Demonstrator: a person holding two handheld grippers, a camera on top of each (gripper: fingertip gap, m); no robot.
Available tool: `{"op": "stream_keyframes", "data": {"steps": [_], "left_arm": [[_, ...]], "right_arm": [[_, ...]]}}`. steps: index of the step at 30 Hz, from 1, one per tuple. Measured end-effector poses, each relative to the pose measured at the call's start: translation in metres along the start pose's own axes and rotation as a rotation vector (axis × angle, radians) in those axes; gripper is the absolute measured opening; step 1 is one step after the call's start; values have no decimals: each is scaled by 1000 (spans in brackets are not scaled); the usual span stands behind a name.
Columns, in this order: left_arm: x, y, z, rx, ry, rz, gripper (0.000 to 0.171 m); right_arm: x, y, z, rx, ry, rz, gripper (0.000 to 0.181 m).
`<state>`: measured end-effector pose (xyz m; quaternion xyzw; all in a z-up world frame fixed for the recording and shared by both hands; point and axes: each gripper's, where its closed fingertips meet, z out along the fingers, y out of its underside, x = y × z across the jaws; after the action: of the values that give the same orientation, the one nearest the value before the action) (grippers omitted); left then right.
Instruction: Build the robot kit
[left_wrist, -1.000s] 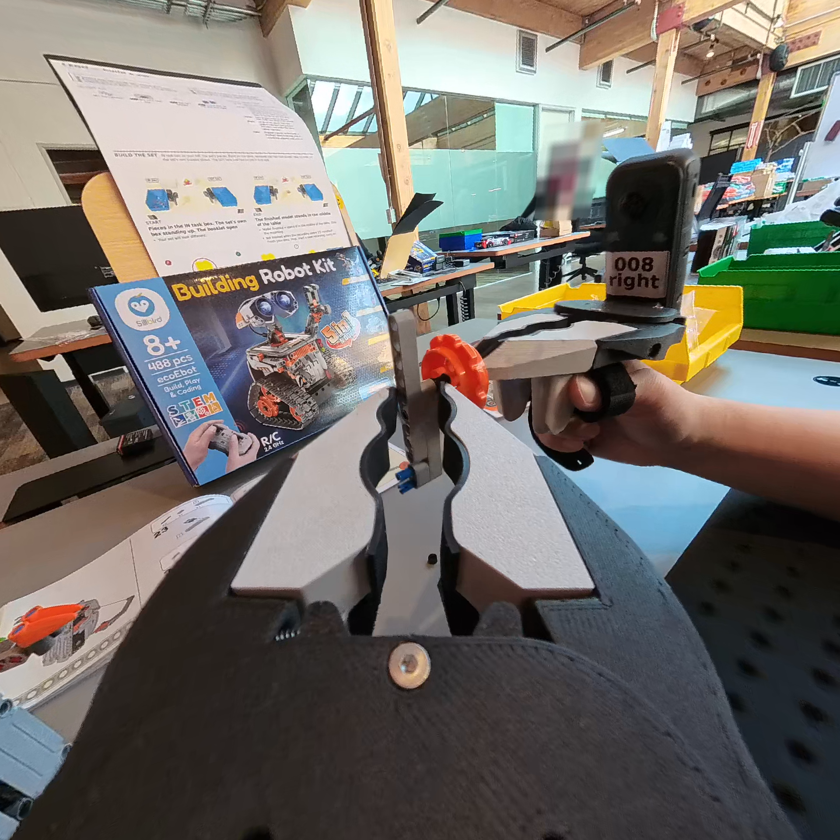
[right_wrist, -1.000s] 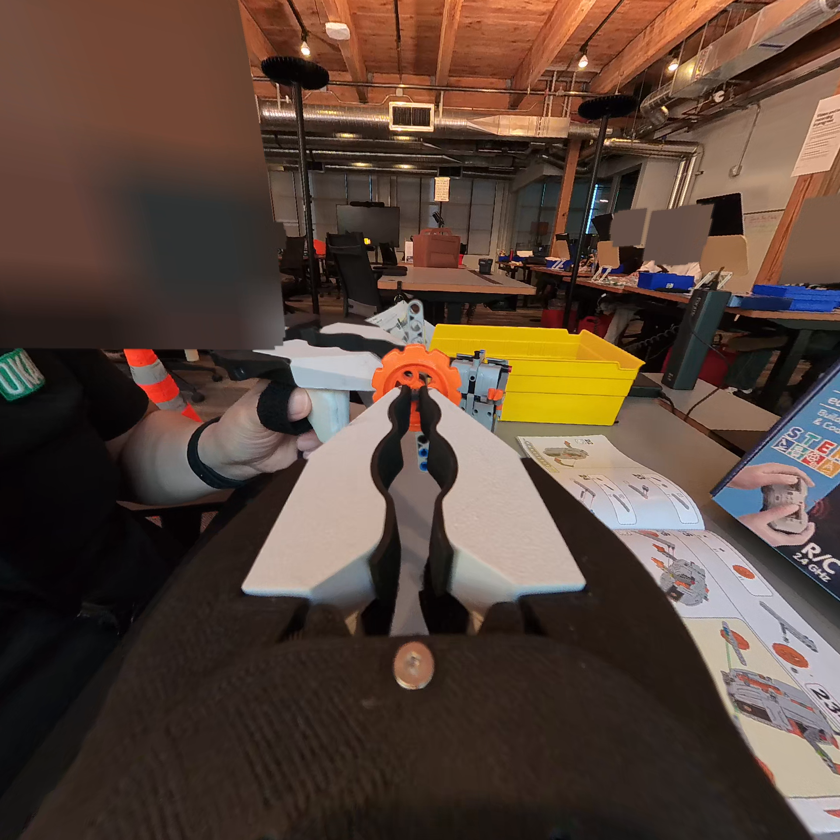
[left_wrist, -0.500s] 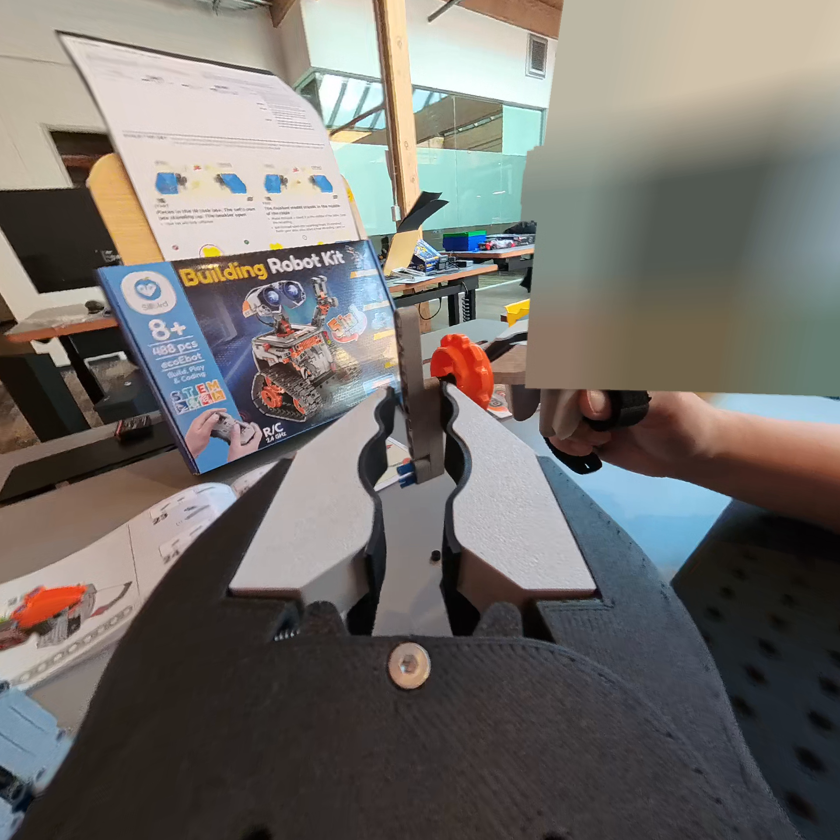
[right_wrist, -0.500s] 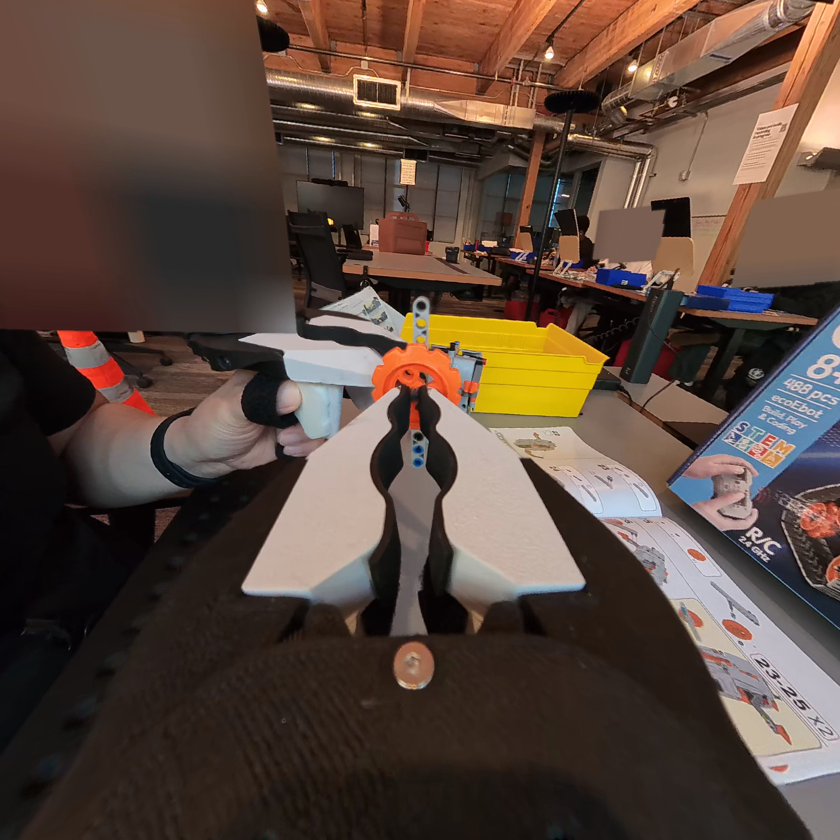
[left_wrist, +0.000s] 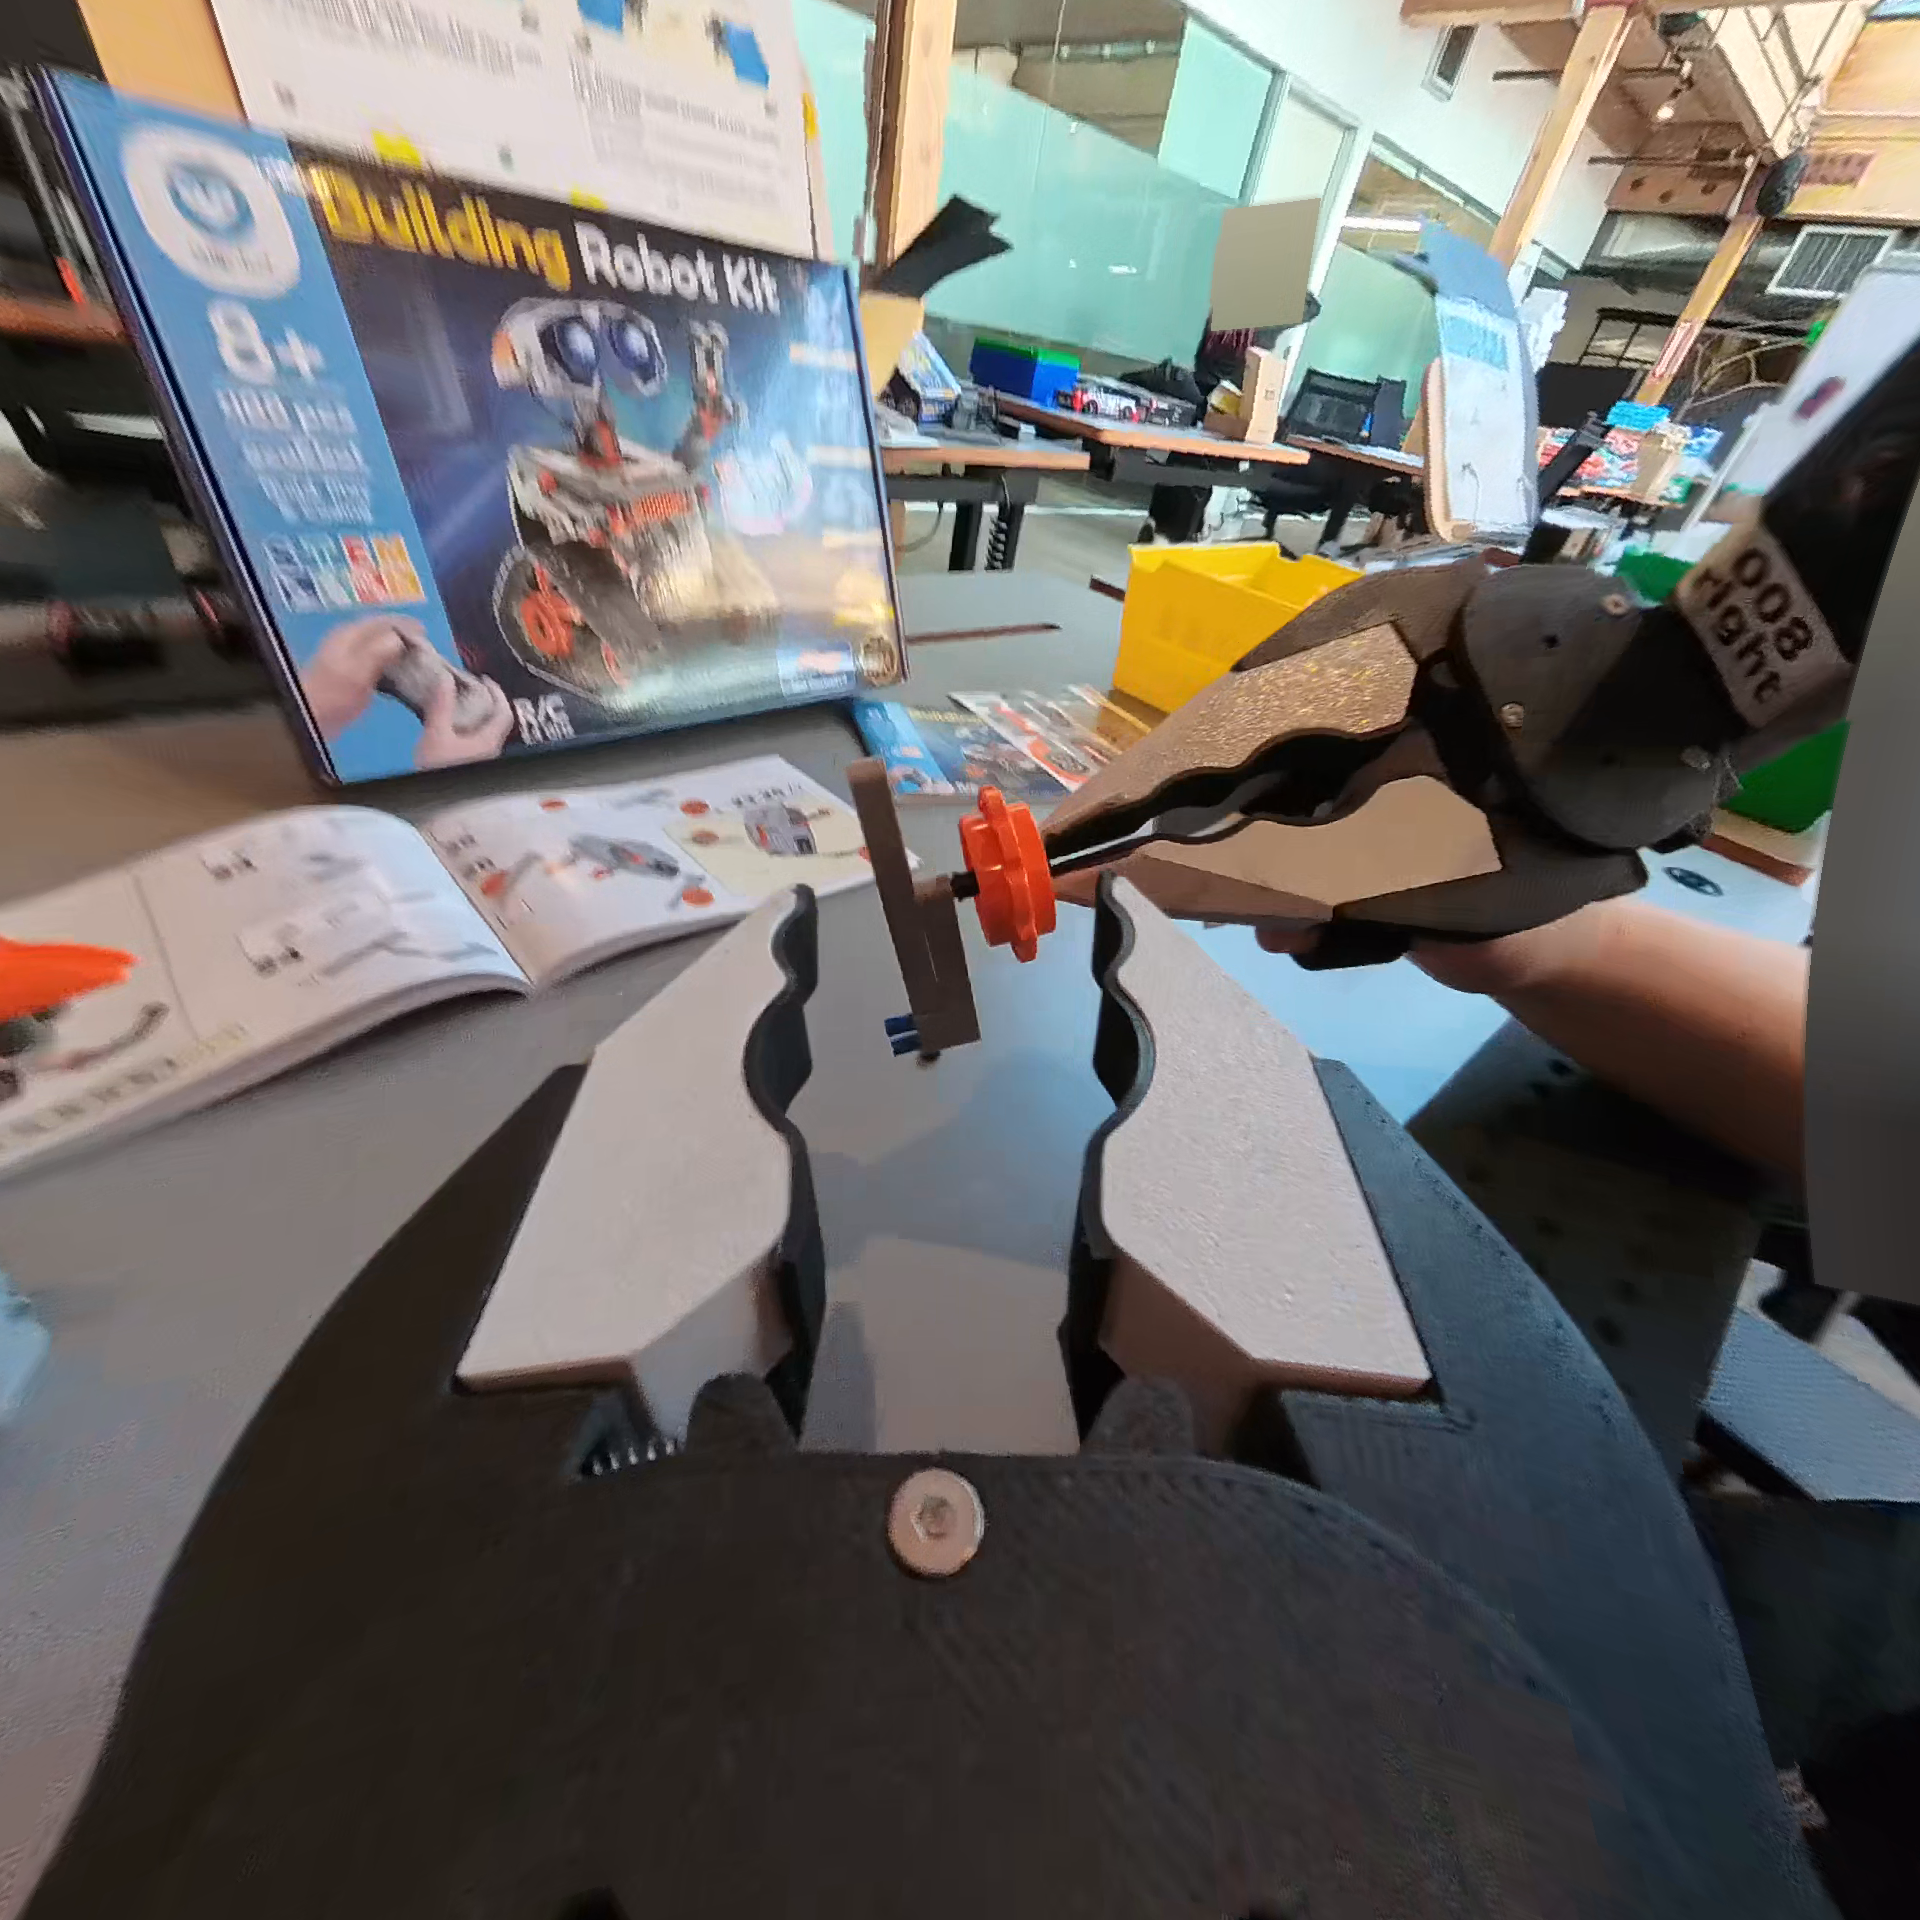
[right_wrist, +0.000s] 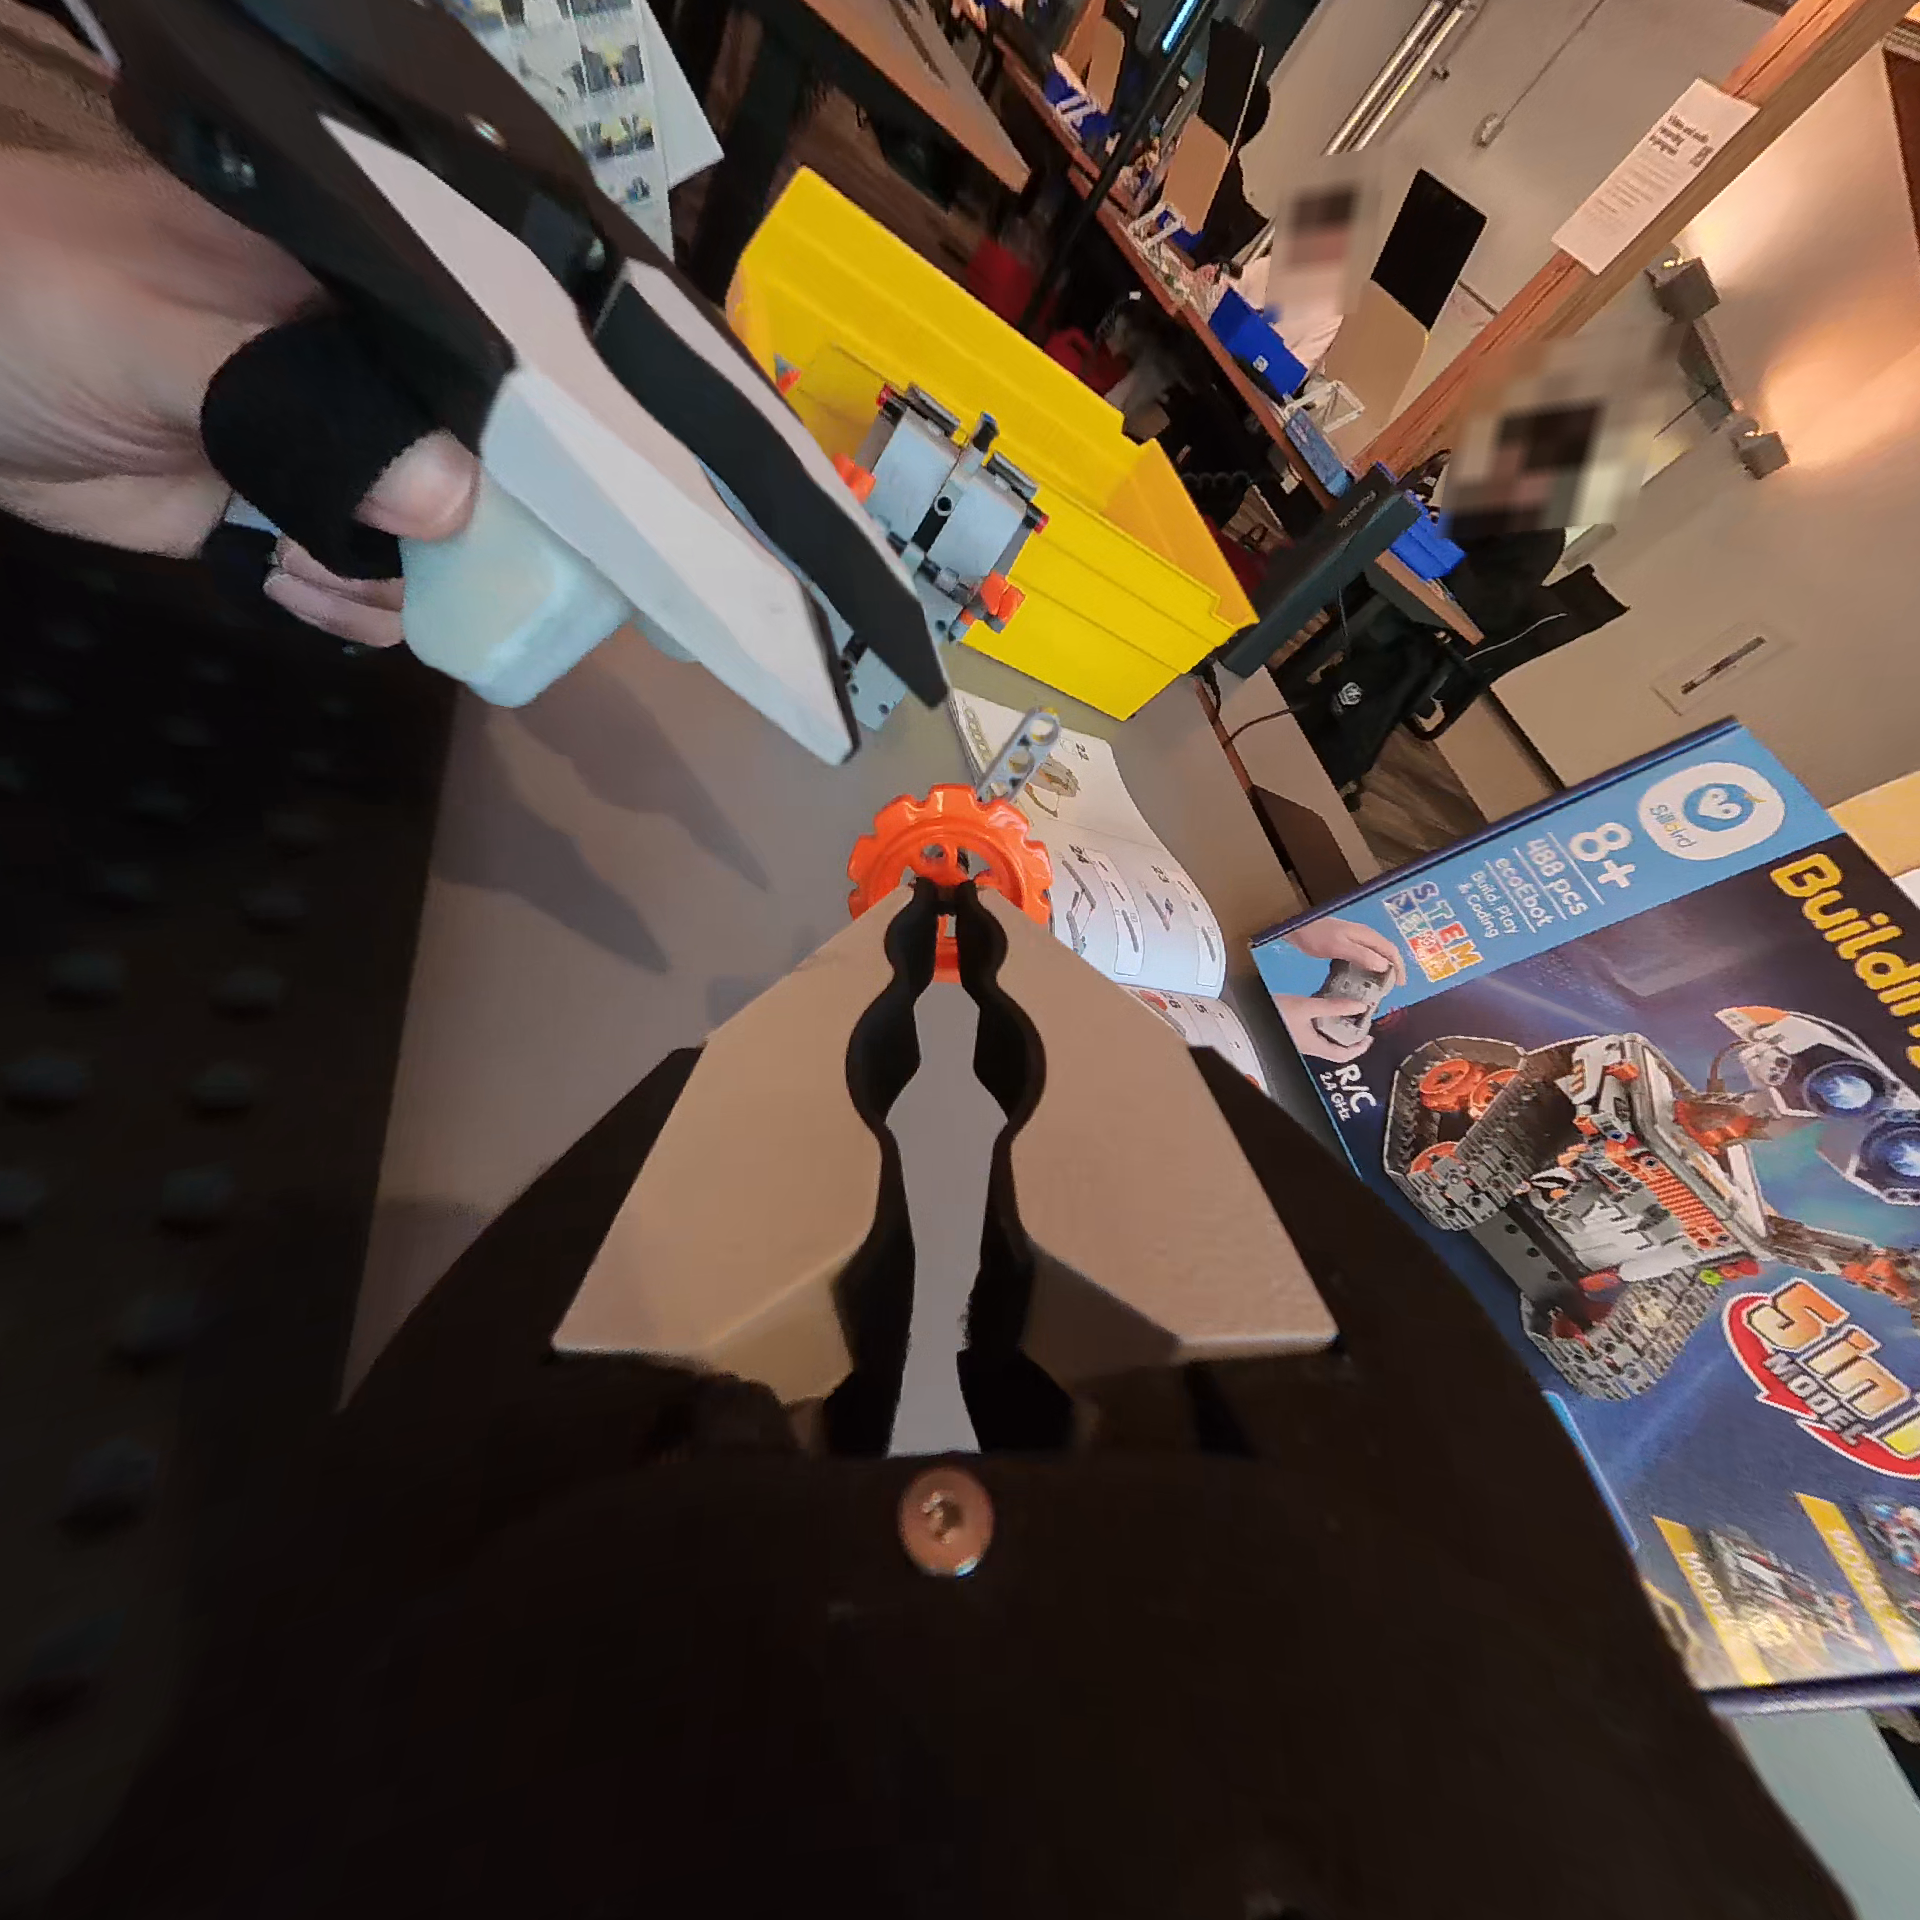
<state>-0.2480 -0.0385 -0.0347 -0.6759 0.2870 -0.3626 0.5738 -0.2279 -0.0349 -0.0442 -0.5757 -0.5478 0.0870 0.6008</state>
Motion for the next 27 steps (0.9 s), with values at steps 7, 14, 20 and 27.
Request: {"op": "stream_keyframes", "data": {"steps": [7, 14, 20, 27], "left_arm": [[-1, 13, 16, -45, 107, -184, 45], [-2, 22, 20, -74, 146, -245, 36], [-14, 30, 21, -132, 198, -414, 35], [-29, 39, 28, -172, 233, -641, 35]], "right_arm": [[-9, 0, 4, -22, -3, -74, 2], [-12, 4, 7, -42, -10, -78, 2], [-17, 13, 16, -23, -82, 60, 10], [-10, 26, 19, 16, -156, 328, 46]]}}
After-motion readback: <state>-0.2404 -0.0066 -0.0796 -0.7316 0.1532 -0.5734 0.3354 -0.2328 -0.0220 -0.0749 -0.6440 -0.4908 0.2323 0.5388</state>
